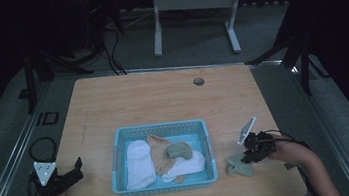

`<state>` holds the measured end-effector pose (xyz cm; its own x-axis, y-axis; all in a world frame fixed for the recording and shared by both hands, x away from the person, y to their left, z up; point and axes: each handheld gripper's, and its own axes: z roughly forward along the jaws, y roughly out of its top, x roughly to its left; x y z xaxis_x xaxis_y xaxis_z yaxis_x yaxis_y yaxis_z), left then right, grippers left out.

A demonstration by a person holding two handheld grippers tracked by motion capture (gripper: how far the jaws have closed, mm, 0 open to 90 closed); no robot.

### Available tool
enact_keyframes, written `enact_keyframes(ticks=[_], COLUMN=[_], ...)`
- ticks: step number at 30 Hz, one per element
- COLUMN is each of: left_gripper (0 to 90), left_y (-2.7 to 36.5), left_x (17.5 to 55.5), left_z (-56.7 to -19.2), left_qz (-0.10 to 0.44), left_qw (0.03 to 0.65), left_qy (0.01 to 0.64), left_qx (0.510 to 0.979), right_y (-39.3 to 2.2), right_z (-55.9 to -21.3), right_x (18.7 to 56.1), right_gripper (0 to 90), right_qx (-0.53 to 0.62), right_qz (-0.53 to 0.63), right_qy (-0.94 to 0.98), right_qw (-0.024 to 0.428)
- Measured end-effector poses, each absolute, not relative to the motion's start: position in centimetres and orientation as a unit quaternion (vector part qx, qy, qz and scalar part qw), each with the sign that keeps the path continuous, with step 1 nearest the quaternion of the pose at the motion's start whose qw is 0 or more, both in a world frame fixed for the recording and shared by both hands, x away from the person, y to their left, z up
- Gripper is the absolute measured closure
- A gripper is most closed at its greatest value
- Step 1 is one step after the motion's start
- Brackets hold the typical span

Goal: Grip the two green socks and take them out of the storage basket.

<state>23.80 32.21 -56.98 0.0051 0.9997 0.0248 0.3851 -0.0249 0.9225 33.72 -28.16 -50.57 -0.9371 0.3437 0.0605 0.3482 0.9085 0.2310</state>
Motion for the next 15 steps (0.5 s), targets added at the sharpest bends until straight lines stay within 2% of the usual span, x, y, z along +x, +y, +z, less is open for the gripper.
enact_keyframes(ticks=[1, 7, 15], left_gripper=[0.3, 0.4, 0.3], left_y=[32.2, 32.2, 32.2], left_x=[23.8, 23.8, 23.8], left_z=[-57.0, -57.0, -57.0], left_qz=[0.398, 0.399, 0.399], left_qw=[0.386, 0.387, 0.386], left_qy=[0.582, 0.582, 0.582], left_qx=[0.595, 0.594, 0.594], right_y=[-28.1, -28.1, -27.3], right_z=[-50.4, -48.9, -46.1], right_x=[33.9, 34.1, 34.2], right_gripper=[70.4, 58.6, 56.2], right_qx=[-0.182, -0.191, -0.188], right_qz=[-0.118, -0.118, -0.130], right_qy=[-0.976, -0.974, -0.973], right_qw=[0.005, -0.015, -0.039])
